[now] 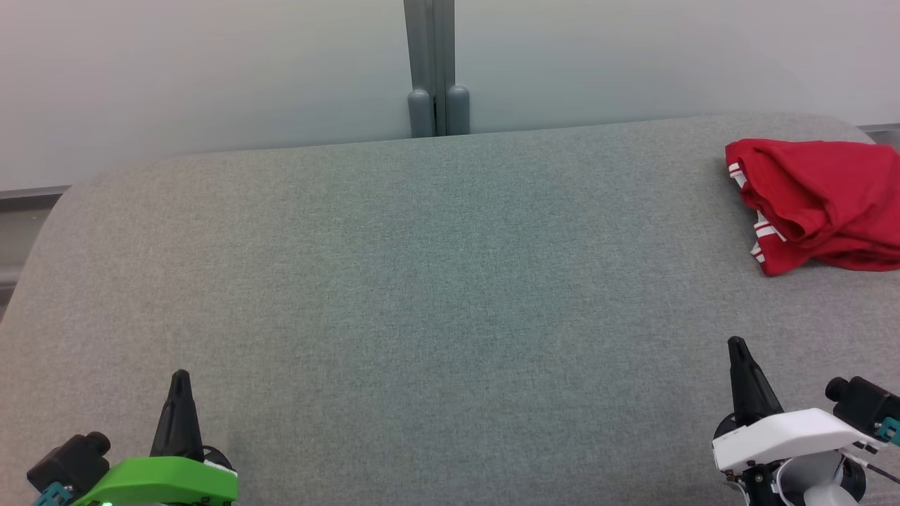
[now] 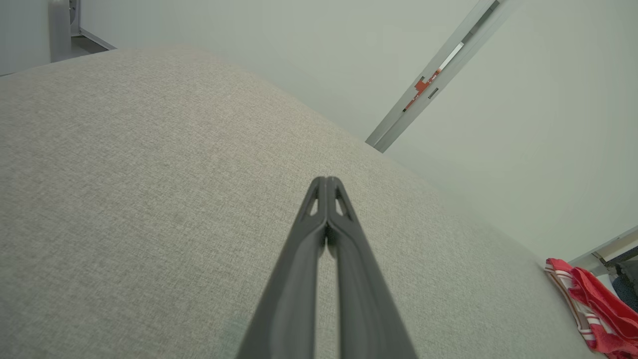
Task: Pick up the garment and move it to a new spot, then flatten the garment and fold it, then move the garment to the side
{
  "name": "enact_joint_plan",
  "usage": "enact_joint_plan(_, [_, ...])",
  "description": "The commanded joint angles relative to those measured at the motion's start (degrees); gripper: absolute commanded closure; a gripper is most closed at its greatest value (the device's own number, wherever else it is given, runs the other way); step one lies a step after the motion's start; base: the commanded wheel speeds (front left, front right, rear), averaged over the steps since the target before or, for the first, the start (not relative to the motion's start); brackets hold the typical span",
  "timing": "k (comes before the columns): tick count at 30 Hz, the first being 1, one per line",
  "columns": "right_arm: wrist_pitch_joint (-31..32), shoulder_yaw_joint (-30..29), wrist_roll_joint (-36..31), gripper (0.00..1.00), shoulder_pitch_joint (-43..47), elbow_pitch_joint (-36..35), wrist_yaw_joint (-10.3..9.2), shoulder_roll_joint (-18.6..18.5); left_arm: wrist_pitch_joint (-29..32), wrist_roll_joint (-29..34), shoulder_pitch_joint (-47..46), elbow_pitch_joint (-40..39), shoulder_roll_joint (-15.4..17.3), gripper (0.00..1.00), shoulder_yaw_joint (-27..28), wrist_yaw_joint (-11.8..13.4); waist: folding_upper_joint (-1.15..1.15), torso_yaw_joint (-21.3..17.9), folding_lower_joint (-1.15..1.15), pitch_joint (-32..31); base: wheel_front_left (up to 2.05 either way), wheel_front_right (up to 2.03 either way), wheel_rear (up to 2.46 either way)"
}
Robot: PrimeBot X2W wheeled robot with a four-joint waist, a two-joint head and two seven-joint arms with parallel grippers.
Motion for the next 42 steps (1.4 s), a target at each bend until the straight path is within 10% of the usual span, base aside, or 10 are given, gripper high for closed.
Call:
enact_joint_plan(1, [0.5, -0.4, 2.1, 1.0, -1.6, -0.6, 0.0, -0.2, 0.5, -2.0, -1.8, -1.0, 0.2, 1.0, 0.3, 0.0, 0.0, 0.0, 0.0, 0.0, 0.0, 0.0, 0.0])
enact_joint_plan(42, [8.0, -3.1, 29.3, 1.0, -4.3, 0.3, -0.01, 0.9, 8.0, -29.3, -4.2, -1.7, -0.3, 1.0, 1.3, -0.1, 0.0, -0.6, 0.0, 0.2, 0.0, 0.0, 0.0])
